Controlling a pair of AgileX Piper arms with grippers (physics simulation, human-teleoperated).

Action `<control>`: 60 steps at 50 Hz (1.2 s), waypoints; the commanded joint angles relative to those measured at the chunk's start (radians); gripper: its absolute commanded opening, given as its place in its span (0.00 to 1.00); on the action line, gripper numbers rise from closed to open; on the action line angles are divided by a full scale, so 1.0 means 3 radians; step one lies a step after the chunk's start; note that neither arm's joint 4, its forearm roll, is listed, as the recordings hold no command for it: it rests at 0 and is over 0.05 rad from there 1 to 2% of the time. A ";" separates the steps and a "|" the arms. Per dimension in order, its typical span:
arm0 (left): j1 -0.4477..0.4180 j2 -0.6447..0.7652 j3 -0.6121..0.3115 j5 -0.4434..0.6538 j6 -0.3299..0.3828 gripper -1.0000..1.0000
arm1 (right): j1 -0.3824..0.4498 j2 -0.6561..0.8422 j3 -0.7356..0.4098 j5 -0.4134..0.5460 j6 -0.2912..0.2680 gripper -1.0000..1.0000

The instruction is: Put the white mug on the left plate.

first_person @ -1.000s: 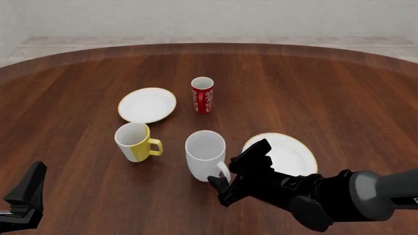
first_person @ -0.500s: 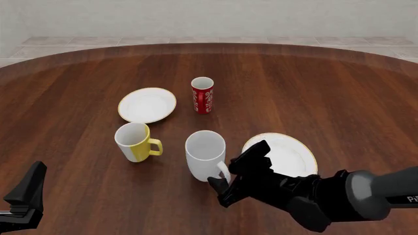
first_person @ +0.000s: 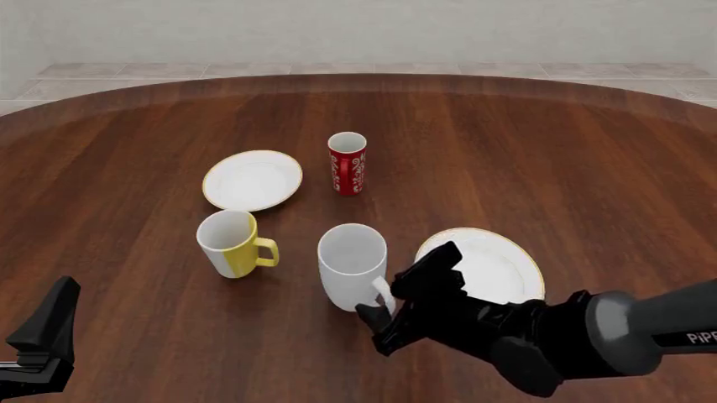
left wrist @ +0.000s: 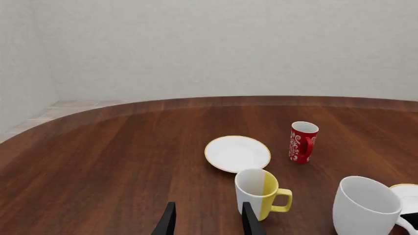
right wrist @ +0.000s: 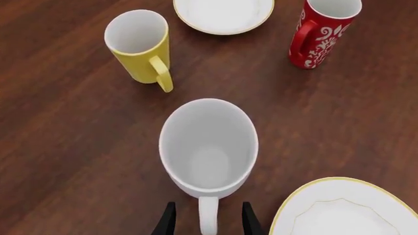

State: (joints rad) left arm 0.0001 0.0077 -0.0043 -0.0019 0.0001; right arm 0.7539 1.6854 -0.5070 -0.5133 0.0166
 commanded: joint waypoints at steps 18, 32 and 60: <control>-0.0001 0.0000 0.0000 0.0000 0.0000 1.00 | -0.0125 -0.0149 0.0084 -0.0025 -0.0187 0.00; 0.0000 -0.0001 0.0000 0.0000 0.0001 1.00 | -0.0189 -0.0348 0.0092 0.0083 -0.0316 0.00; 0.0000 0.0000 0.0000 0.0000 0.0001 1.00 | -0.0216 -0.1039 -0.0482 0.0917 -0.0486 0.00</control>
State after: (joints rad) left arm 0.0001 0.0076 -0.0043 -0.0019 0.0001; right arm 0.6897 1.4153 -0.5868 -0.3014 -0.1244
